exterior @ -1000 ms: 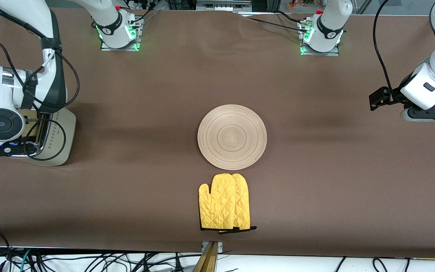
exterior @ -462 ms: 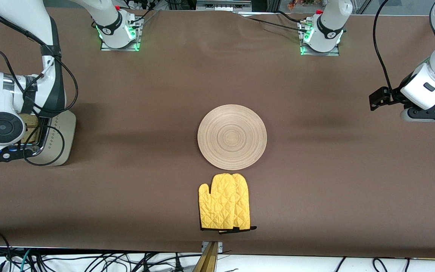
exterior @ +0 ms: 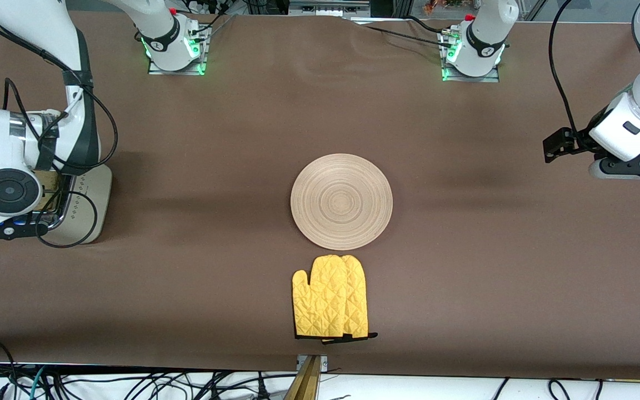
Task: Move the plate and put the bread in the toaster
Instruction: 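Lower the held bread into the toaster slot with the right gripper, then open the right gripper and lift it away from the toaster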
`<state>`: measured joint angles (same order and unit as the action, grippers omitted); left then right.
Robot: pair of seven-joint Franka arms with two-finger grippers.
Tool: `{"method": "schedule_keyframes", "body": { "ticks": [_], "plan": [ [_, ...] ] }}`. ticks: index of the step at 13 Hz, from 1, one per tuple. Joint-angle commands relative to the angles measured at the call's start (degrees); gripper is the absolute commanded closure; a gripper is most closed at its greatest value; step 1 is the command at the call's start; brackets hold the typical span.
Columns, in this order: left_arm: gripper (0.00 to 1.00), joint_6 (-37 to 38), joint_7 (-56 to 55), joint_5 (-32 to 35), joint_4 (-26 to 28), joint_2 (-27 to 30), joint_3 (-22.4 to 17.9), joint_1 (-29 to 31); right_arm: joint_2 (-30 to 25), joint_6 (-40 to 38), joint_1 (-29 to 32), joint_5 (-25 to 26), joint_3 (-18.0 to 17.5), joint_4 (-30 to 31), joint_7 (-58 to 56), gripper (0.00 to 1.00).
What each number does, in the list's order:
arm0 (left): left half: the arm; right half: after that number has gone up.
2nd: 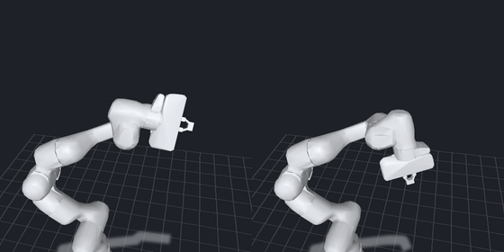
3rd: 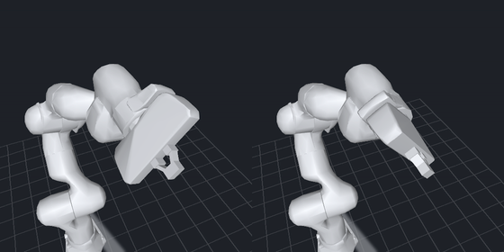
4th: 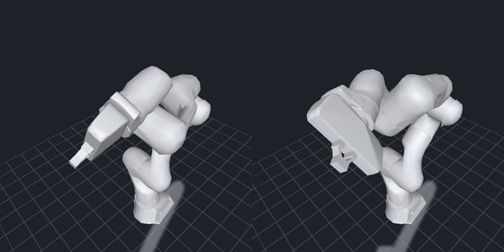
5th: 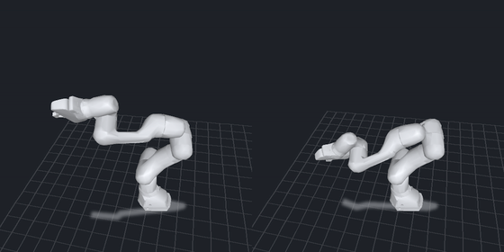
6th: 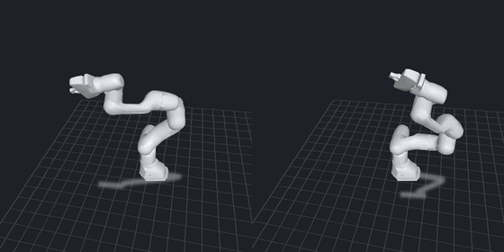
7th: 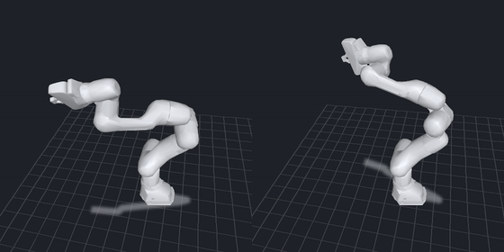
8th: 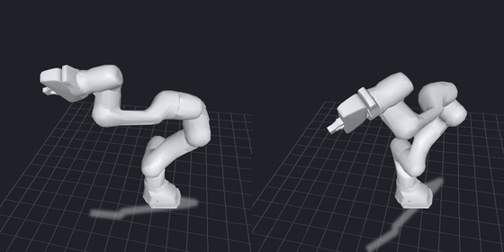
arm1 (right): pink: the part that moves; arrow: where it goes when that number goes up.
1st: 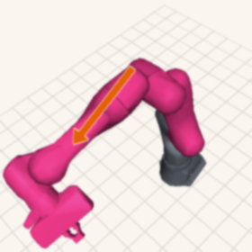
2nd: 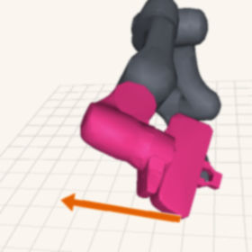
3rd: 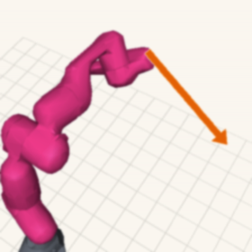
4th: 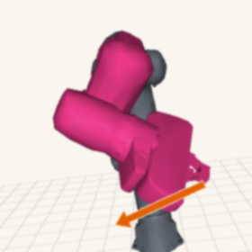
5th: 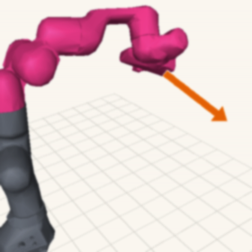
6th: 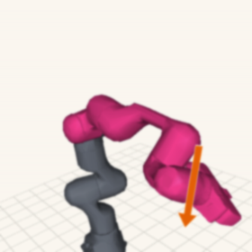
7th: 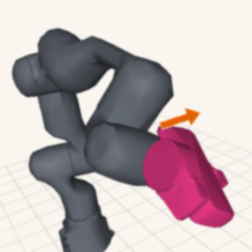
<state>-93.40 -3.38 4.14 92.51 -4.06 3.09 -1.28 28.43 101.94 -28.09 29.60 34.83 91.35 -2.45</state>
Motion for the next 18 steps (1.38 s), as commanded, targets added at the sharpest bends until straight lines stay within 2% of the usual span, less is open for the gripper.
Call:
{"method": "schedule_keyframes", "body": {
  "ticks": [1, 2, 4, 6, 9, 12, 15, 16, 18],
  "plan": [
    [0.0, 1.38, 0.13, -1.07, -1.54, -0.34, 0.16, 0.22, -0.92, -0.86, 0.05, -0.94, -1.78, 0.15, 2.62, 0.4],
    [0.0, 1.38, 0.04, -1.07, -1.54, -0.25, 0.16, 0.22, -1.18, -0.77, 0.05, -1.03, -1.78, 0.06, 2.62, 0.0],
    [0.0, 1.38, 0.21, -1.07, -1.54, -0.25, 0.16, 0.31, -2.58, -1.12, -0.04, -2.08, -2.65, 0.06, 2.71, 0.0],
    [0.0, 1.38, 0.22, -1.07, -1.54, -0.34, 0.16, 0.31, -4.6, -3.49, 0.05, -6.37, -3.8, -0.9, 2.71, 0.0],
    [0.0, 1.38, 0.3, -1.07, -1.54, -0.25, 0.16, 0.31, -12.14, -6.56, 0.14, -9.98, -7.3, -0.47, 2.62, 0.0],
    [0.0, 1.47, -0.05, -1.07, -1.54, -0.34, 0.16, 0.22, -19.79, -9.38, 0.23, -18.66, -10.82, -0.38, 0.96, 0.0],
    [0.0, 1.38, 0.04, -1.07, -1.54, -0.34, 0.16, 0.22, -25.69, -13.41, 0.49, -29.65, -11.88, -0.2, -0.98, 0.0],
    [0.0, 1.38, 0.04, -1.07, -1.54, -0.34, 0.16, 0.22, -26.75, -15.34, 1.97, -30.38, -14.24, -0.2, -0.98, 0.0],
    [0.0, 1.38, -0.05, -1.07, -1.54, -0.34, 0.16, 0.22, -27.2, -16.94, 8.2, -30.13, -21.09, -0.47, -1.15, 0.0]
  ]
}}
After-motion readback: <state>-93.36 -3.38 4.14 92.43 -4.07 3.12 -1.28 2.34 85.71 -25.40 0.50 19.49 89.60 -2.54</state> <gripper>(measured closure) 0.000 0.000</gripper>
